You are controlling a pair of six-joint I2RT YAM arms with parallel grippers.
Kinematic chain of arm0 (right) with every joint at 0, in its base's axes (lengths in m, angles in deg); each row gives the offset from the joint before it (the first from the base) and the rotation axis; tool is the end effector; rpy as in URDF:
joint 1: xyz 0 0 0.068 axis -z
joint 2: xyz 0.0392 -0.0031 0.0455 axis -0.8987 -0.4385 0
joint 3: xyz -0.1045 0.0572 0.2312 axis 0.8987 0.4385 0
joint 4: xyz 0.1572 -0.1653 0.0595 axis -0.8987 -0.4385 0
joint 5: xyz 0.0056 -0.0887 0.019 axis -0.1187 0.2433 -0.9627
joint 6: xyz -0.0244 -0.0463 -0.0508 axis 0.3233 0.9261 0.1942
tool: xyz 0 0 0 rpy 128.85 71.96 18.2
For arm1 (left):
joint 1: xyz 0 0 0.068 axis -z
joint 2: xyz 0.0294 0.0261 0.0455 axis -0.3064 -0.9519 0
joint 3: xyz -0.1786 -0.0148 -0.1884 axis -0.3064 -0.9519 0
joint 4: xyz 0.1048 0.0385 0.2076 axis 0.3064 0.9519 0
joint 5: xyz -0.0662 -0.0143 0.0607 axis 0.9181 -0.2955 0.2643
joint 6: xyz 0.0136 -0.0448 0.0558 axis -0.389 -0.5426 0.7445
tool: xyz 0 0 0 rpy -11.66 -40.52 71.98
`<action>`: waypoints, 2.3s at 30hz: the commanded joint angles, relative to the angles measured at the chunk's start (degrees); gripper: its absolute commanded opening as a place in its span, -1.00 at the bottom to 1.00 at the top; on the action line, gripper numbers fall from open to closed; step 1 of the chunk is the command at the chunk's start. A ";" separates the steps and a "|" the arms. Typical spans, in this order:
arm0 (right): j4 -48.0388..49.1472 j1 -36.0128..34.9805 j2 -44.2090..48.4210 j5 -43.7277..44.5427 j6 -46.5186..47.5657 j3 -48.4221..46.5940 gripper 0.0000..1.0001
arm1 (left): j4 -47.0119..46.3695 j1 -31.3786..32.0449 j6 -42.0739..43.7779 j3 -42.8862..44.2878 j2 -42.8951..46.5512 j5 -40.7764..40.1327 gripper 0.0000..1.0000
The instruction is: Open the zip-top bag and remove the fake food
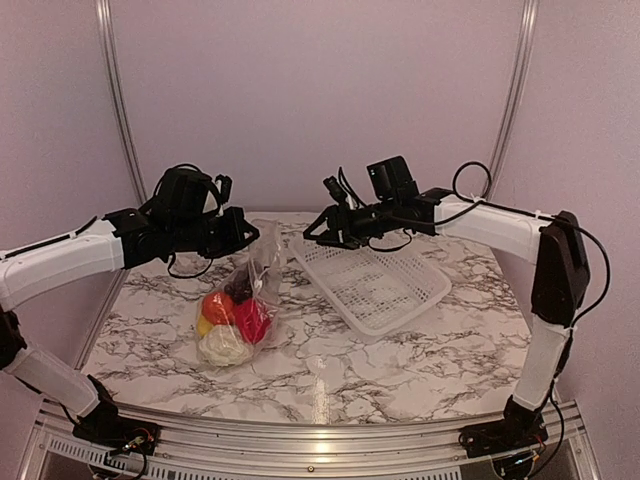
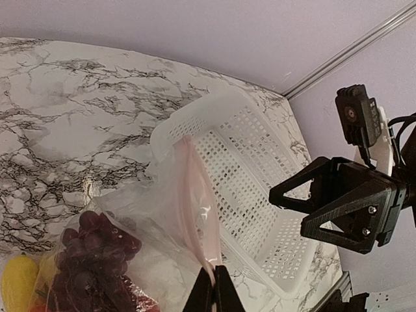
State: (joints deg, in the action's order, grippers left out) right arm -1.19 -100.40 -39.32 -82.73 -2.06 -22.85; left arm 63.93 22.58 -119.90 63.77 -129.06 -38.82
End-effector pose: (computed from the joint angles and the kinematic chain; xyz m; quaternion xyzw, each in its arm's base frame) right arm 0.3140 0.2785 0.2826 -0.2216 0.8161 0.4834 0.2265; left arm 0.2480 -0.2122 0.3131 0.0068 0.8381 -0.3554 0.4137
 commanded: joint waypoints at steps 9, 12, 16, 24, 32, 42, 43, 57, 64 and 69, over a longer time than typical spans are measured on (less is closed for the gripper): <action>-10.26 -4.57 -13.39 -7.91 -1.37 -14.31 0.18 | -4.12 1.23 0.00 -0.76 -0.27 -2.89 -1.00; -12.10 -5.15 -15.27 -8.72 -0.65 -17.02 -0.01 | -4.15 1.32 0.05 -1.53 0.06 -3.27 -1.00; -12.65 -5.09 -15.14 -9.64 -0.27 -17.21 -0.62 | -3.82 1.32 0.35 -2.59 0.92 -3.70 -1.00; -20.02 -2.74 -10.18 -4.74 5.64 -14.34 -1.00 | -0.52 1.32 2.26 -4.83 3.80 -5.53 -1.00; -29.39 -2.53 -8.14 8.06 15.75 -11.89 -1.00 | 3.97 1.24 4.91 -4.77 5.62 -6.77 -1.00; -28.42 -3.80 -4.93 15.16 23.97 -14.31 -0.59 | 3.36 1.45 8.21 -2.60 4.60 1.03 -1.00; -26.71 -4.10 -4.30 14.65 24.10 -14.80 -0.49 | 2.82 1.60 8.32 -2.58 4.29 2.62 -1.00; -14.15 -8.56 -4.34 6.30 21.32 -19.00 -0.41 | 0.42 3.26 8.78 -2.23 2.25 4.28 -1.00; -16.08 -11.16 -6.44 7.37 20.33 -14.71 -0.55 | -1.12 3.26 6.54 -3.37 2.39 1.39 -1.00; -16.07 -11.56 -6.35 7.56 20.77 -9.75 -0.60 | -0.81 3.26 6.63 -3.55 3.26 -2.26 -1.00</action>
State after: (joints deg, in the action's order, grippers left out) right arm -16.27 -111.43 -45.24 -75.32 18.90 -35.22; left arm 64.45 25.66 -113.19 59.94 -126.57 -37.23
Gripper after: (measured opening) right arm 0.202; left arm 0.005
